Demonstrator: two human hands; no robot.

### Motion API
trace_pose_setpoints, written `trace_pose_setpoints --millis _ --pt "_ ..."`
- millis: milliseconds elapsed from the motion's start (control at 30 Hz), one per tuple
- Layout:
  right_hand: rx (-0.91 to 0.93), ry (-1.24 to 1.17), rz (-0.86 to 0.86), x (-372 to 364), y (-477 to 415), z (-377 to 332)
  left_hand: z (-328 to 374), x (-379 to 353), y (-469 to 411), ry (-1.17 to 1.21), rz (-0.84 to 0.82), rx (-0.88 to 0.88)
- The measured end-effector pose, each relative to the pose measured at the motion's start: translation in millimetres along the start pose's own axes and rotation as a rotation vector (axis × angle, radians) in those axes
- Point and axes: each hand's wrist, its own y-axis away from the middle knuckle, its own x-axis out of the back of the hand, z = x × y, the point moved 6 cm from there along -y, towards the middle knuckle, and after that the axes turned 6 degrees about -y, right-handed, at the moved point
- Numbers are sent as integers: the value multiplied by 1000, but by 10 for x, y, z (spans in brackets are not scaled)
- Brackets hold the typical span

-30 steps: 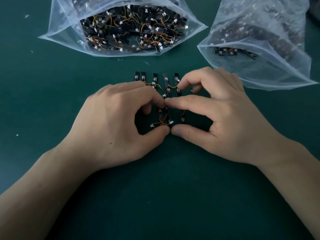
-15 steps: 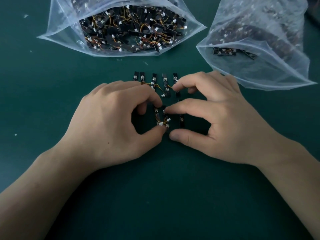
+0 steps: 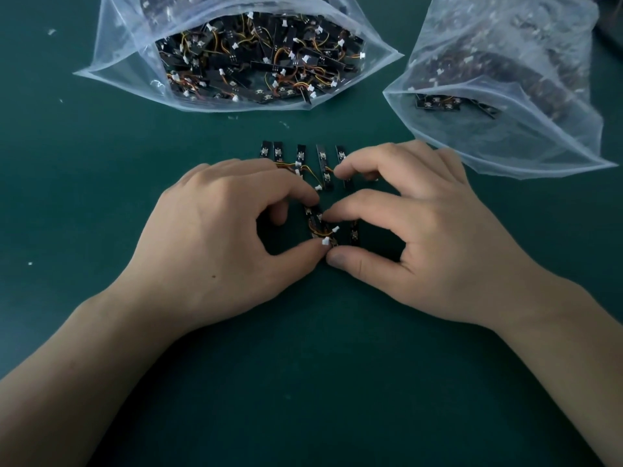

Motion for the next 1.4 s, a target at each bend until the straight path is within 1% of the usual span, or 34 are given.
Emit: trace_pose_setpoints --millis 400,533,733,1100,1400 --pt "-13 16 40 19 -1 -34 2 2 -8 18 -26 -26" --pt "-16 8 51 24 -1 -36 -12 3 -5 11 -18 -5" --pt "41 -11 40 11 -5 -64 7 5 -9 -3 -37 -18" --pt "-69 -33 83 39 -3 32 14 12 2 -21 -30 -18" --pt "-50 -26 64 24 -15 7 6 9 -6 -16 -35 -35"
